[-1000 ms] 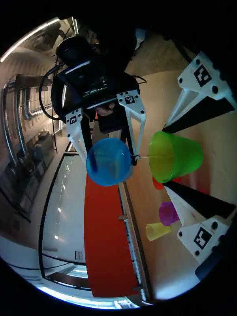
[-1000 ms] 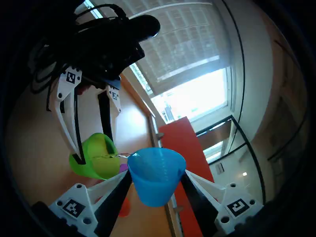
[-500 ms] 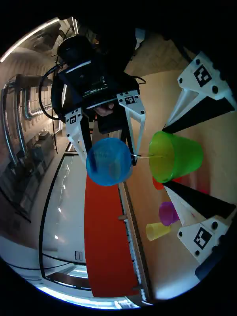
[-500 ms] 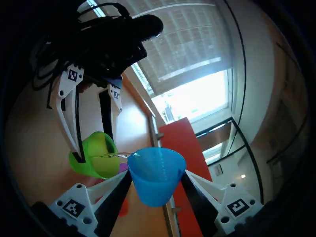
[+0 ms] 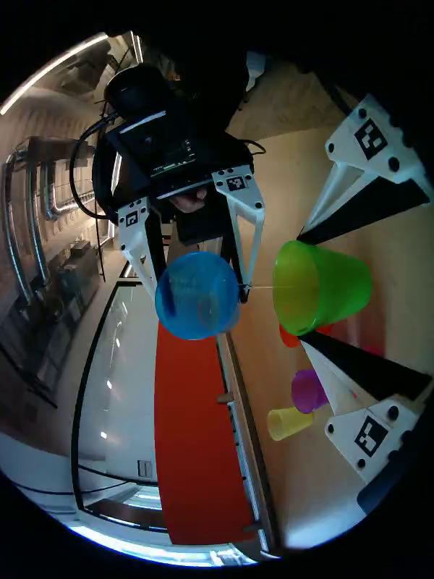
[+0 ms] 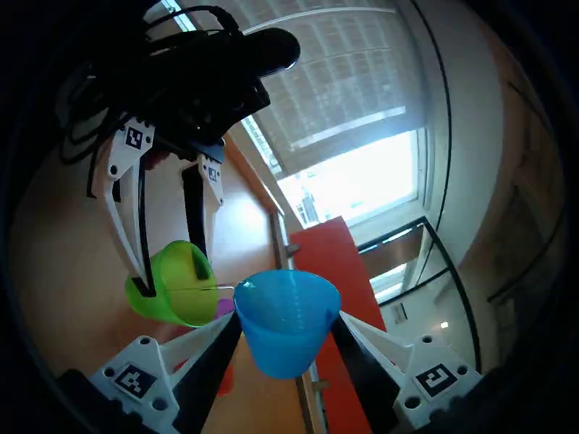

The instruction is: Pour water

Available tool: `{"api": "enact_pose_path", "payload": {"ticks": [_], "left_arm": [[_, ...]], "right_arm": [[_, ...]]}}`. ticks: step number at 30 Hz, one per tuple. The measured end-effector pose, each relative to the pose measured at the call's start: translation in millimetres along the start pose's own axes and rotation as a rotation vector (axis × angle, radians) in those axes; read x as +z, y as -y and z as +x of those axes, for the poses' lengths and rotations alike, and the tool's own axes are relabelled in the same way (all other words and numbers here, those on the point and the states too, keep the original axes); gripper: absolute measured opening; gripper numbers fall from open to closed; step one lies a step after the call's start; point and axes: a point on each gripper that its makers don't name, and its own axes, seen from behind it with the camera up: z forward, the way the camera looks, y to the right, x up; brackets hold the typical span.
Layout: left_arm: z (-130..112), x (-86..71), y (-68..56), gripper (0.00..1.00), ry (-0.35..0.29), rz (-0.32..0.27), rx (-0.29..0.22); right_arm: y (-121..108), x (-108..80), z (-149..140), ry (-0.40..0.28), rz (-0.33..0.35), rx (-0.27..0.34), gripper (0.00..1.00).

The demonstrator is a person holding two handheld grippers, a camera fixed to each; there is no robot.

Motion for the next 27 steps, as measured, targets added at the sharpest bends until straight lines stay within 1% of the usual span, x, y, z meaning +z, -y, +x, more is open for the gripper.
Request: {"api": "enact_pose_path", "payload": {"ticks": [20,27], "left_arm": [[0.4,2.9,-2.1,0.87,-0.005,-0.005,0.0],[1.7,3.4,-3.3,0.87,-0.005,-0.006,0.002]], "right_arm": [[0.3,-1.6,1.2,-0.001,0.004,-0.019,0.88],[1.7,-2.3,1.2,0.002,0.006,-0.036,0.88]]}}
